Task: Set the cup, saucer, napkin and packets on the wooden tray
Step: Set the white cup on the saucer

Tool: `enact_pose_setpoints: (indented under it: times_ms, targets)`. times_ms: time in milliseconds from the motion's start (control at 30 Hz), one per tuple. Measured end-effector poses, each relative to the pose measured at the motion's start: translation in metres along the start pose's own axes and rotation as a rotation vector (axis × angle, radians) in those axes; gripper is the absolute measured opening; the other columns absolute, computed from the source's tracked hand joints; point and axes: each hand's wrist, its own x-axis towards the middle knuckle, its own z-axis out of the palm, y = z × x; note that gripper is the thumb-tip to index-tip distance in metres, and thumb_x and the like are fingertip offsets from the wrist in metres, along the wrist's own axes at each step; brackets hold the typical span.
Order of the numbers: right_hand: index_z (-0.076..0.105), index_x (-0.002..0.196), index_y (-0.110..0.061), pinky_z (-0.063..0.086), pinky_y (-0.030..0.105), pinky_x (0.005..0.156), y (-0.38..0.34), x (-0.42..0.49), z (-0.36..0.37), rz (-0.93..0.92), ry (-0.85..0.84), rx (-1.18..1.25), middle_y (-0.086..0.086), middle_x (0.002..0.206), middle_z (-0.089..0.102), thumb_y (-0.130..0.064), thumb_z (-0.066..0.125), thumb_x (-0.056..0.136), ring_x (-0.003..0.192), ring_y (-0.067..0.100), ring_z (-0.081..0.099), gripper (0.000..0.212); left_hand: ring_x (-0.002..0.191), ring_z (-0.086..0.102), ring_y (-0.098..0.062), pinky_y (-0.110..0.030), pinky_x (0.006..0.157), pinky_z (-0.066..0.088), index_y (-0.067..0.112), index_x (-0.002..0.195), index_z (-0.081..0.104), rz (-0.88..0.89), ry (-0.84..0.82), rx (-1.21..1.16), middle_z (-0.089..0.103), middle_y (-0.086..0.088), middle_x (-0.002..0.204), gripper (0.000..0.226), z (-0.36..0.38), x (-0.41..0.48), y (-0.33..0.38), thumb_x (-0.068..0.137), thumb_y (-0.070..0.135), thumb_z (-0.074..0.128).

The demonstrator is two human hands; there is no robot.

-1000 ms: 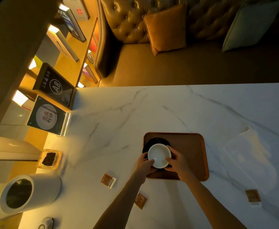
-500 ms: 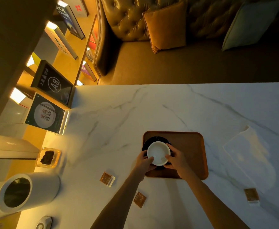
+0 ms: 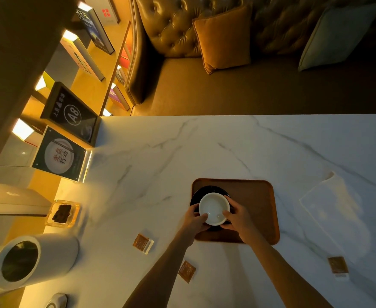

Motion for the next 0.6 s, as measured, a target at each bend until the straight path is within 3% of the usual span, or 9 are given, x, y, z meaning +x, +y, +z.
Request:
enact_pose_setpoints:
  times_ms: [233, 433, 600]
  targets:
    - [0.047, 0.139, -0.024, 0.06, 0.044, 0.071, -0.0028, -0.0014, -0.0007, 0.018, -0.015, -0.001, 0.01, 0.137, 0.046, 0.001, 0.061, 0.088, 0.124, 0.036, 0.045, 0.058, 0.114, 0.057, -0.027, -0.034, 0.079, 0.061, 0.018, 0.138, 0.038, 0.008, -0.02, 0.107, 0.051, -0.01, 0.129, 0.055, -0.0028, 0.0064, 0.0001, 0.09, 0.012, 0.063]
    - [0.039, 0.143, -0.02, 0.054, 0.053, 0.088, -0.008, -0.0039, -0.0002, 0.056, -0.056, -0.037, 0.014, 0.14, 0.042, -0.004, 0.056, 0.092, 0.128, 0.037, 0.042, 0.056, 0.11, 0.056, -0.022, -0.028, 0.073, 0.059, 0.02, 0.138, 0.038, 0.059, -0.008, 0.218, 0.051, -0.003, 0.12, 0.052, 0.0002, 0.0069, -0.0021, 0.091, 0.015, 0.06]
    - [0.036, 0.145, -0.017, 0.049, 0.05, 0.098, -0.0077, -0.0078, -0.0014, 0.039, -0.087, -0.045, 0.016, 0.144, 0.039, -0.016, 0.045, 0.1, 0.131, 0.034, 0.041, 0.046, 0.111, 0.056, -0.023, -0.045, 0.095, 0.054, 0.018, 0.137, 0.045, 0.17, 0.078, 0.411, 0.057, -0.006, 0.125, 0.043, 0.0014, 0.0062, -0.0064, 0.096, 0.025, 0.052]
